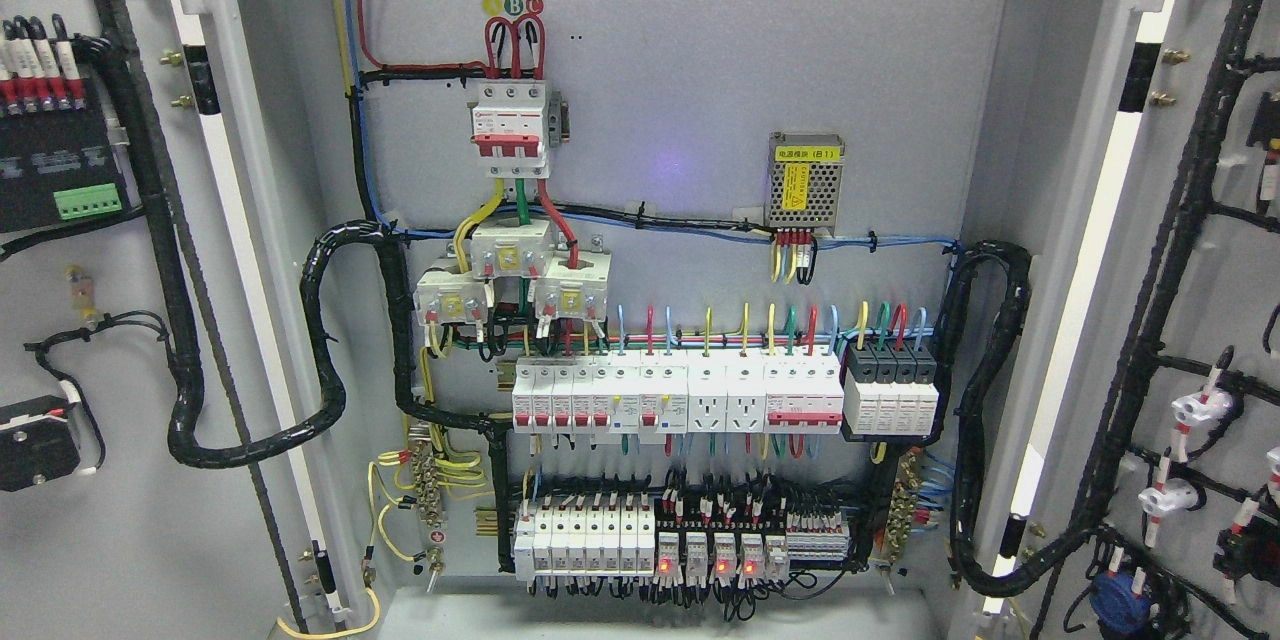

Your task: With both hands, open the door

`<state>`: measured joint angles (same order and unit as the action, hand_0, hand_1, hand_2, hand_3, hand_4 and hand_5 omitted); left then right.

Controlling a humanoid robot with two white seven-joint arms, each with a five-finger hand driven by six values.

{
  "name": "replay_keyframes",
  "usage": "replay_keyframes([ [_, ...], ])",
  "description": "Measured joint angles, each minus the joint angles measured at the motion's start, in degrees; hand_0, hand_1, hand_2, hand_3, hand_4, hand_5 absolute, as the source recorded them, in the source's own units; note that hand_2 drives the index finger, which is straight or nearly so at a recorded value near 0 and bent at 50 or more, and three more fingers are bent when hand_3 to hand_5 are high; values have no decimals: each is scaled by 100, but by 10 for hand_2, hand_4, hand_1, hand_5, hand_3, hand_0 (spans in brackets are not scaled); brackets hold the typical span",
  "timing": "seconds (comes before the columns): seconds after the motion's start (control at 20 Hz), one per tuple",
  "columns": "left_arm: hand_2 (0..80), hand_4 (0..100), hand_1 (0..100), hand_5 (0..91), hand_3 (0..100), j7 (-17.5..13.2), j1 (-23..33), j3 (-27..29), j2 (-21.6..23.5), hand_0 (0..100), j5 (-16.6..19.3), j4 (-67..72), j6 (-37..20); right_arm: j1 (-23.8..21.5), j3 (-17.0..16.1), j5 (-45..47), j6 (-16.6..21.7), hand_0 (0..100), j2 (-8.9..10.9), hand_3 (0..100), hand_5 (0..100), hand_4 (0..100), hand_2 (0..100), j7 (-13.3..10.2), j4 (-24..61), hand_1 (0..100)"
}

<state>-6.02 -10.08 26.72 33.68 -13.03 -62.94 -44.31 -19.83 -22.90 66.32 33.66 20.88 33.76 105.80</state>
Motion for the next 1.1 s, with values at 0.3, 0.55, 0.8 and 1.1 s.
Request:
replay_keyframes([
  [0.3, 0, 0, 0, 0, 0, 63, -94, -367, 159, 0, -389, 234, -2, -19, -74, 37, 0, 0, -6, 0, 0, 0, 0, -151, -76, 0],
  [0.55, 0, 0, 0, 0, 0, 95, 319, -816, 206, 0, -672, -317, -2, -49, -81, 47, 1, 0, -7, 0, 0, 0, 0, -171, -101, 0],
  [0.8, 0, 0, 0, 0, 0, 70, 1013, -1252, 131, 0, -697, -1318, -2, -112, -12, 49, 9, 0, -7, 0, 0, 0, 0, -173, -56, 0],
  [1.1, 0, 0, 0, 0, 0, 23, 1680, -1971, -313, 0, 244, -2445, -2, -390, 317, 8, 27, 0, 19, 0, 0, 0, 0, -108, 175, 0],
])
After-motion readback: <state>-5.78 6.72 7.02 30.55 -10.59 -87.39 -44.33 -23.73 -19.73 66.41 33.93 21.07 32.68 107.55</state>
